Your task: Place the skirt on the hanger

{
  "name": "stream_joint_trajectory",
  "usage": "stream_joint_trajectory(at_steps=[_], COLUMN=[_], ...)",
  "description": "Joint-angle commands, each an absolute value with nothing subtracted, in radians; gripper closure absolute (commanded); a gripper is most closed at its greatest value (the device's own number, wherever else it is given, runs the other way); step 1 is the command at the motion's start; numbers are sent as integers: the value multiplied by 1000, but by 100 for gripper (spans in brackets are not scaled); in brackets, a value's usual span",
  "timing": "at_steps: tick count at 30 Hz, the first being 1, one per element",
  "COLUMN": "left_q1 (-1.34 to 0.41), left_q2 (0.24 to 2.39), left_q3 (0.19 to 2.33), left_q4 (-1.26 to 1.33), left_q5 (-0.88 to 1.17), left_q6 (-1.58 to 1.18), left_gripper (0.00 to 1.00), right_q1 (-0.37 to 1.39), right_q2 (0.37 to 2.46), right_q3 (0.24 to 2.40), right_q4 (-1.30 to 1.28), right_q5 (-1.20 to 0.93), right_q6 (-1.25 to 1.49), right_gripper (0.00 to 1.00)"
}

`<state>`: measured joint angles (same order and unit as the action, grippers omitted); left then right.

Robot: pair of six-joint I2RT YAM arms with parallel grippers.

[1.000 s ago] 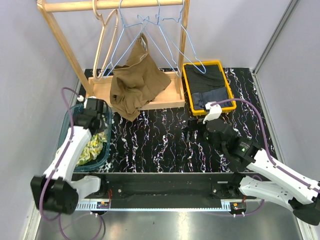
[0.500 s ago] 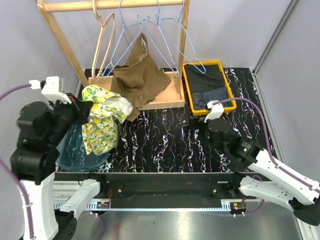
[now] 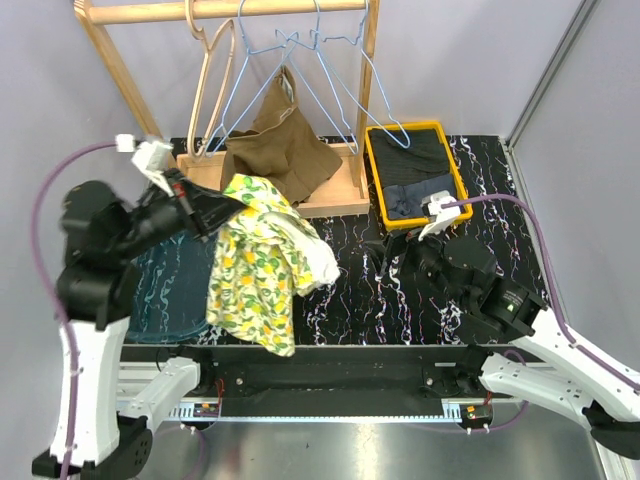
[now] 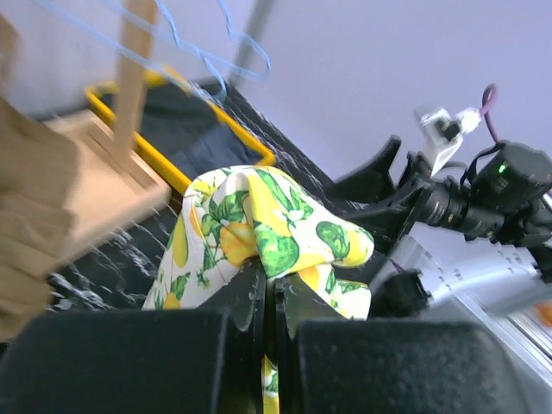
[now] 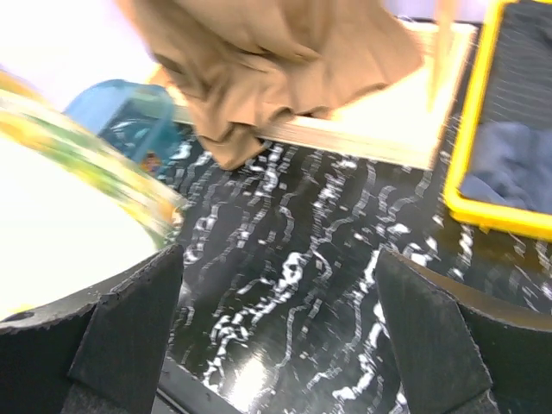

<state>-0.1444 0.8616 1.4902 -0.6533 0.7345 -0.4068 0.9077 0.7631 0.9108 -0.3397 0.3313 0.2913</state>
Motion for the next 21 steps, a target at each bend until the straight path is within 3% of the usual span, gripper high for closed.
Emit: stream_joint_trajectory(at_steps=[1, 8, 14, 21], left_q1=[-216, -334, -333, -333], left_q2=[888, 899, 858, 787], left_q3=[1300, 1134, 1095, 1060], left_q4=[-358, -342, -676, -785], left_q5=[856, 828, 608, 433], left_q6=[-520, -440, -276, -272], left_gripper=[100, 100, 100, 100], right_q1=[907, 907, 907, 905], right_q2=[798, 951, 1025, 1022], right_q3=[838, 695, 582, 418], right_q4=[-172, 90, 202, 386], right_q5=[156, 87, 133, 227], right_q6=[253, 299, 330, 426], right_gripper=[0, 0, 1, 2])
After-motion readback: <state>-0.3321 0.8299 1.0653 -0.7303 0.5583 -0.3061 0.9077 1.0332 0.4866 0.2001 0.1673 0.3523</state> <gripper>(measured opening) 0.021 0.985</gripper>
